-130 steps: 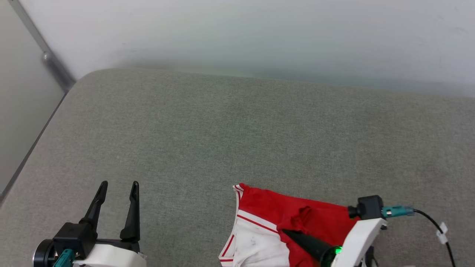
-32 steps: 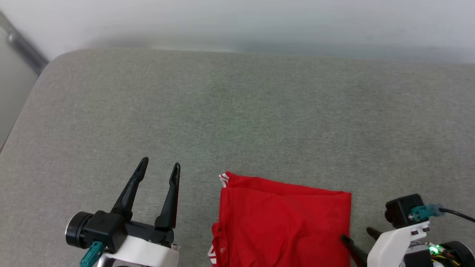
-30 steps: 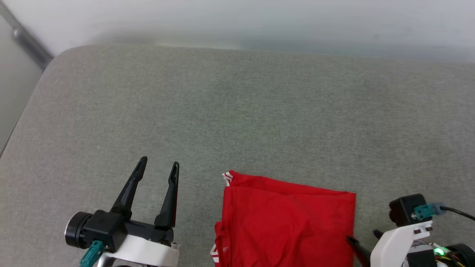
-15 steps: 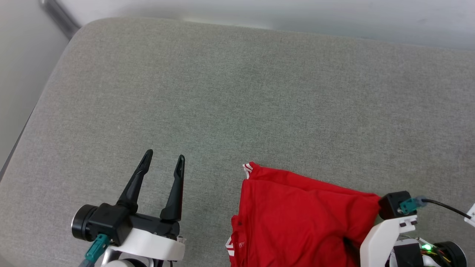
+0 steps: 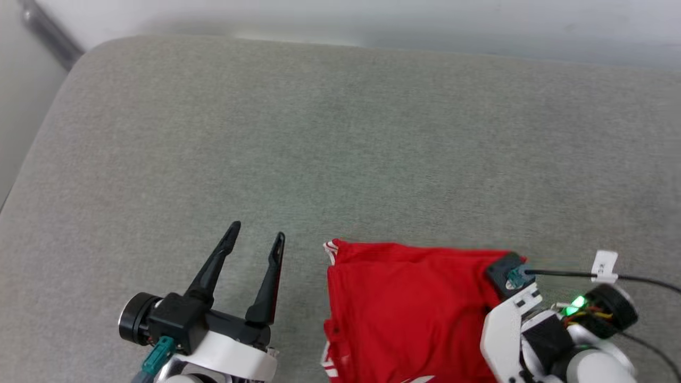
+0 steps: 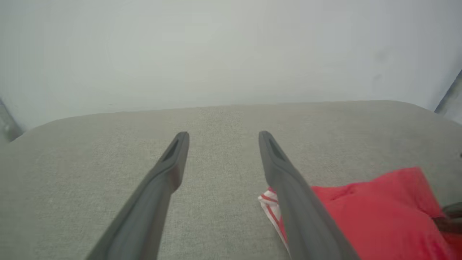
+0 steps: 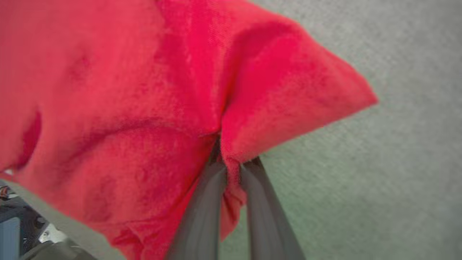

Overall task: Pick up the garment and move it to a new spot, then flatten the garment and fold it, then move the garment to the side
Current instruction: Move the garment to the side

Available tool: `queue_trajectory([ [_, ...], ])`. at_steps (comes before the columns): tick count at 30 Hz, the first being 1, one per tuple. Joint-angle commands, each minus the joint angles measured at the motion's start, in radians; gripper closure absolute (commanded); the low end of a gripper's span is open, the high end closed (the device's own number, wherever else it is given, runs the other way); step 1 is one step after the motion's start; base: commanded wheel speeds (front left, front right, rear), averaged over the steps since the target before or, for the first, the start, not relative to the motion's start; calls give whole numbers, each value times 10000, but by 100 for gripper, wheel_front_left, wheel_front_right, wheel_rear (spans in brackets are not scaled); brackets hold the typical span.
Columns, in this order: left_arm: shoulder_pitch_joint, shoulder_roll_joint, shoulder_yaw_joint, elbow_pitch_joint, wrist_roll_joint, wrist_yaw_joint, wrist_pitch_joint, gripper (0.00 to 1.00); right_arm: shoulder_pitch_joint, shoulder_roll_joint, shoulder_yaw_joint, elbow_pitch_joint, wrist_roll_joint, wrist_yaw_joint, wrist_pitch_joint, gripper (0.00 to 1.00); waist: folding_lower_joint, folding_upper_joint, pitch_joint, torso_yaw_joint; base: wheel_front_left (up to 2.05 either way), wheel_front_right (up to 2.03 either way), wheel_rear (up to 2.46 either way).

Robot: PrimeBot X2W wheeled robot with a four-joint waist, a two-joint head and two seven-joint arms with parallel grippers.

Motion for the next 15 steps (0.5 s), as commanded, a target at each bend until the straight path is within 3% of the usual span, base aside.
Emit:
queue_trajectory([
  [1,-28,-128,-35,-123,-86,-17,-44,0,-822,-1406,856,-381,-190,-18,-73,100,0,0,-118,-886,0,0,0],
  [9,-418,-38,-726,-106,155,-15,-44,0,-2376,-4422,1787,-1169,44,-15,205,100,0,0,447,-2543,0,0,0],
  [15,-1102,139,-1139,-268,218,-15,-33,0,-3328,-6217,1502,-1222,207,-15,-80,100,0,0,1493,-3615,0,0,0],
])
